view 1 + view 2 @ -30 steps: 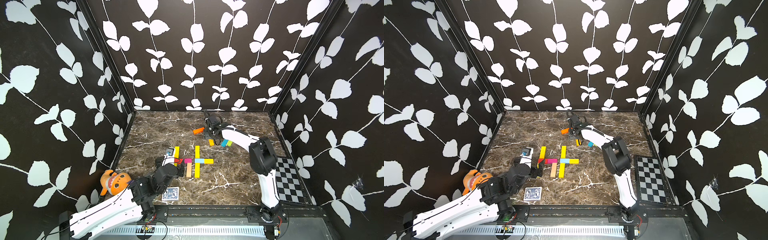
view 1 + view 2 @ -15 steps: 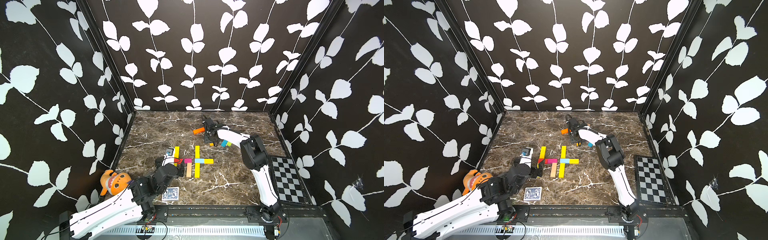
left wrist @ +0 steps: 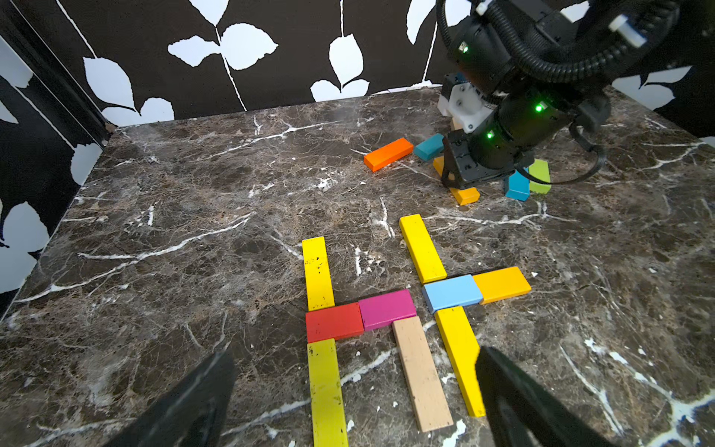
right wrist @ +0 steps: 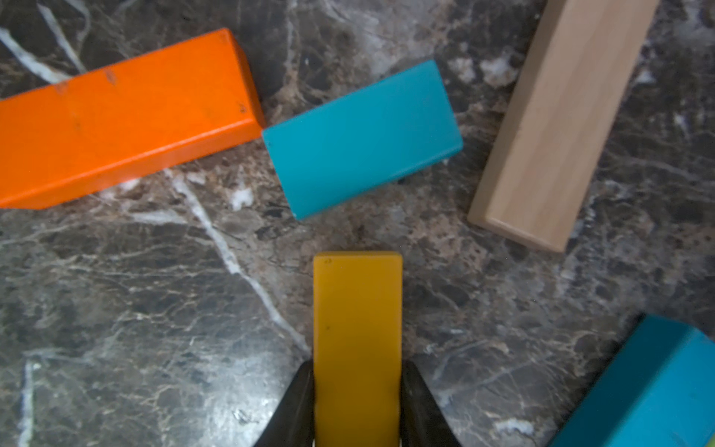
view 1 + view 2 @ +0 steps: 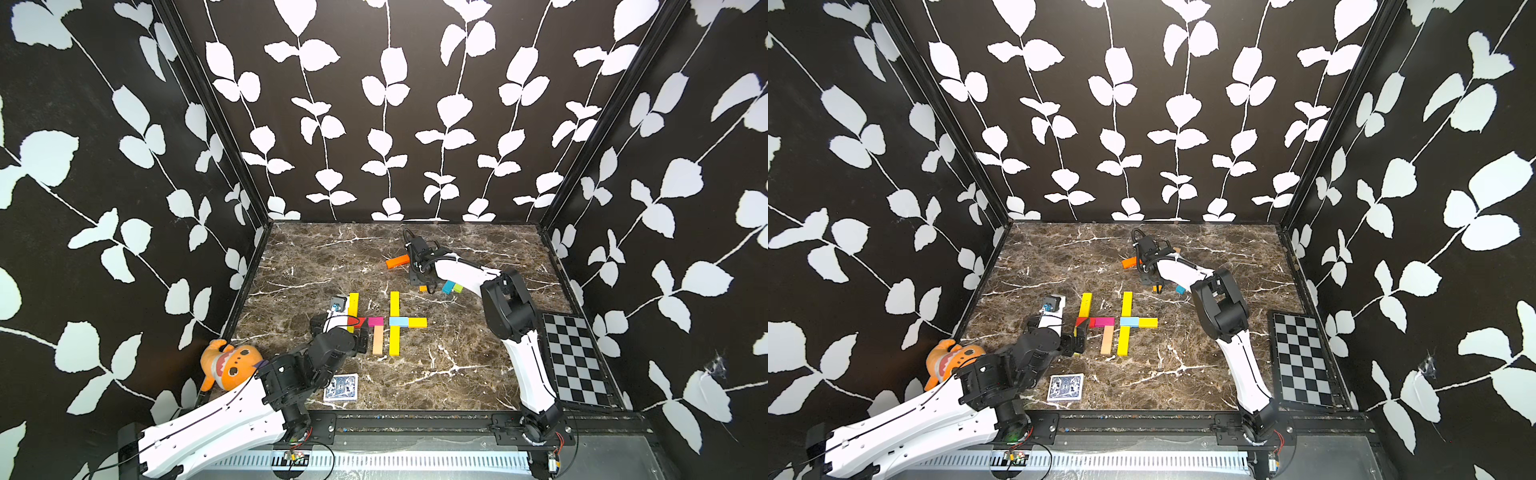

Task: Assemble the letter h with building blocks
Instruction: Pick up the building block from the center of the board, then assemble the building block at the center of the board.

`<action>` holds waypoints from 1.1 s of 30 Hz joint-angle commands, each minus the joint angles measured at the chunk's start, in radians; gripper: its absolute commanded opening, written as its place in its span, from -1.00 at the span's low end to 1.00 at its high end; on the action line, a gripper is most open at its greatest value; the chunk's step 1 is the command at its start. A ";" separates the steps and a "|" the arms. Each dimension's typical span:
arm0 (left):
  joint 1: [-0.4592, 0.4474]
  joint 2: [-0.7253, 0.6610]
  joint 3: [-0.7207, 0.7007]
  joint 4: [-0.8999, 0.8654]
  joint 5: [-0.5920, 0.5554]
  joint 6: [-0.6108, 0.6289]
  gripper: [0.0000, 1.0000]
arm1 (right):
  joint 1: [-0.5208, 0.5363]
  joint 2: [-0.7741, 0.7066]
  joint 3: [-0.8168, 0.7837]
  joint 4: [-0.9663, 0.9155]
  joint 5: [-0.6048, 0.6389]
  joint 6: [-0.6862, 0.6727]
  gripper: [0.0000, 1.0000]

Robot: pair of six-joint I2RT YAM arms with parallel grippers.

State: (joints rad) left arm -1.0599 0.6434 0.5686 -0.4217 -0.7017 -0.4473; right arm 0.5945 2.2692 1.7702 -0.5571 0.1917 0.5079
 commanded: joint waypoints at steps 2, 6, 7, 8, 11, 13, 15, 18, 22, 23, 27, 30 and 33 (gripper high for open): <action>-0.002 -0.018 0.003 -0.025 -0.021 0.007 0.98 | 0.004 -0.150 -0.069 0.042 0.051 0.013 -0.38; 0.000 -0.020 0.007 -0.022 -0.019 0.012 0.98 | 0.036 -0.265 -0.162 0.022 0.072 0.047 -0.39; 0.000 -0.020 0.009 -0.022 -0.019 0.013 0.98 | 0.046 -0.293 -0.193 0.023 0.070 0.060 -0.39; 0.000 -0.019 0.009 -0.018 -0.019 0.014 0.98 | 0.060 -0.326 -0.232 0.020 0.063 0.079 -0.39; 0.001 -0.021 0.007 -0.007 -0.013 0.018 0.98 | 0.106 -0.427 -0.348 0.020 0.068 0.133 -0.39; 0.003 -0.023 0.007 -0.002 -0.008 0.022 0.98 | 0.137 -0.488 -0.415 0.013 0.067 0.170 -0.39; 0.003 -0.027 0.006 0.001 -0.001 0.026 0.98 | 0.175 -0.550 -0.483 -0.006 0.075 0.209 -0.39; 0.003 -0.037 0.000 0.000 0.002 0.027 0.98 | 0.250 -0.631 -0.561 -0.038 0.105 0.267 -0.39; 0.003 -0.058 -0.015 -0.005 0.005 0.024 0.98 | 0.339 -0.701 -0.657 -0.081 0.113 0.376 -0.39; 0.003 -0.064 -0.020 -0.006 0.004 0.022 0.98 | 0.366 -0.710 -0.680 -0.091 0.115 0.405 -0.39; 0.003 -0.079 -0.035 -0.003 0.005 0.021 0.98 | 0.461 -0.711 -0.728 -0.118 0.115 0.504 -0.40; 0.003 -0.077 -0.035 -0.003 0.008 0.022 0.98 | 0.517 -0.691 -0.743 -0.125 0.108 0.566 -0.40; 0.004 -0.072 -0.032 -0.003 0.011 0.025 0.98 | 0.548 -0.649 -0.747 -0.114 0.103 0.593 -0.40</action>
State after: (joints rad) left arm -1.0588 0.5697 0.5465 -0.4213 -0.6949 -0.4290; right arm 1.1240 1.5867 1.0260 -0.6540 0.2768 1.0069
